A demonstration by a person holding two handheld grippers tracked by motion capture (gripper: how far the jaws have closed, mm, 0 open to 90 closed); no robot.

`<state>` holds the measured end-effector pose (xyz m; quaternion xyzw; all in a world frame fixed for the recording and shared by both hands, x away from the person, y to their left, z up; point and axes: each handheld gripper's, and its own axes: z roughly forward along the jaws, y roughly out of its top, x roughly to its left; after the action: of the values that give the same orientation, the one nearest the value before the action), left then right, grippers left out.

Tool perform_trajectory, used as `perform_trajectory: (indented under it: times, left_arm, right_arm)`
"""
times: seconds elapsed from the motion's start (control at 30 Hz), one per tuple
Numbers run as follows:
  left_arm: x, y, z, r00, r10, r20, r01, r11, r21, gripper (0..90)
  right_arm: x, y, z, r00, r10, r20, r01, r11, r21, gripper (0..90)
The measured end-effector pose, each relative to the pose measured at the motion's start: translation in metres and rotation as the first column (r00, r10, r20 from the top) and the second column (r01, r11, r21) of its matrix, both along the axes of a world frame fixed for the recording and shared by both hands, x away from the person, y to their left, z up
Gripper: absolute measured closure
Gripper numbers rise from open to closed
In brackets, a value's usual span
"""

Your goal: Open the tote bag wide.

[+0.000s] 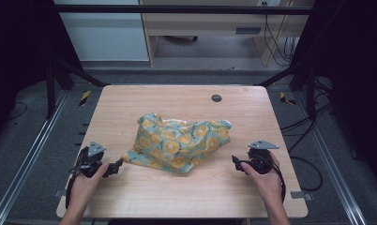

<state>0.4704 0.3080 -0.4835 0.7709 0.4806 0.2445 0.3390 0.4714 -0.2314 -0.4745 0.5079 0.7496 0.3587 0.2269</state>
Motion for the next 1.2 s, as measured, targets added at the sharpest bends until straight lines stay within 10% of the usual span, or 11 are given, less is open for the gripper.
perform_trajectory:
  times: [0.83, 1.2]
  left_arm:
    - [-0.003, -0.009, 0.002, 0.9988, -0.046, -0.016, 0.046, 0.9985, 0.028, 6.6]
    - [-0.002, -0.011, 0.003, 0.9985, -0.055, -0.007, 0.055, 0.9979, 0.034, 6.6]
  right_arm:
    - [0.04, 0.061, 0.129, 0.9831, 0.166, 0.078, -0.156, 0.981, -0.115, 18.4]
    - [0.076, 0.097, 0.129, 0.9795, 0.201, 0.005, -0.199, 0.972, -0.122, 19.1]
